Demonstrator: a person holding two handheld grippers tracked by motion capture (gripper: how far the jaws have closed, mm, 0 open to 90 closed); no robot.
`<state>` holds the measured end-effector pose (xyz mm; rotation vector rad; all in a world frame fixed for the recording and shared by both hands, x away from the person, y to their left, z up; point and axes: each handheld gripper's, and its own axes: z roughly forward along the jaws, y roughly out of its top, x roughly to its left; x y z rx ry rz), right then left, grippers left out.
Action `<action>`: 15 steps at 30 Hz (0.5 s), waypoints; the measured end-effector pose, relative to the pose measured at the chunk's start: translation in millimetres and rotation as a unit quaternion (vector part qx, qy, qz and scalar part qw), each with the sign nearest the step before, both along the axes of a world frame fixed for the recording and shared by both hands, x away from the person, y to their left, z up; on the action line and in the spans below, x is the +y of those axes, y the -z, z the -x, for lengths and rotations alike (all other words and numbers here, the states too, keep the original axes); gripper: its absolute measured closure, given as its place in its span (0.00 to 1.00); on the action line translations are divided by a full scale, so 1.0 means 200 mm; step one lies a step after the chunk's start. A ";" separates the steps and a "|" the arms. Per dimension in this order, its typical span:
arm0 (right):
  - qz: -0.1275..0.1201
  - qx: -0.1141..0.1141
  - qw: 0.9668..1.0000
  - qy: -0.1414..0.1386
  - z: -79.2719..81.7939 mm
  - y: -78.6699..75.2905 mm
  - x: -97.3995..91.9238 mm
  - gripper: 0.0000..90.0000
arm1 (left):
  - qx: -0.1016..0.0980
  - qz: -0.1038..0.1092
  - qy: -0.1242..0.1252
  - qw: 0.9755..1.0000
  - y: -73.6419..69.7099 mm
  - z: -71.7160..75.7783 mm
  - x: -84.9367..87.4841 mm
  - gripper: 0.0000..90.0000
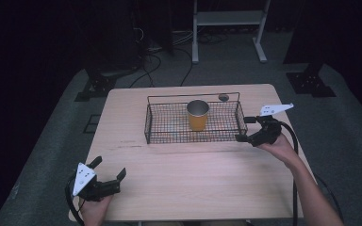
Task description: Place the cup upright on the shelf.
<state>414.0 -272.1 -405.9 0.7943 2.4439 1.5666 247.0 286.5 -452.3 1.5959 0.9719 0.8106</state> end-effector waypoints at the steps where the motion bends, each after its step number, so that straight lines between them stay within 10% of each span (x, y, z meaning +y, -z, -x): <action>1: 0.000 0.001 1.000 -0.001 0.01 0.00 0.00 0.00 | 0.000 0.000 0.000 1.000 0.00 0.00 0.00 0.00; 15: -0.011 -0.006 1.000 0.001 0.10 0.03 -0.05 0.00 | 0.000 -0.002 0.000 1.000 0.00 0.00 0.00 0.00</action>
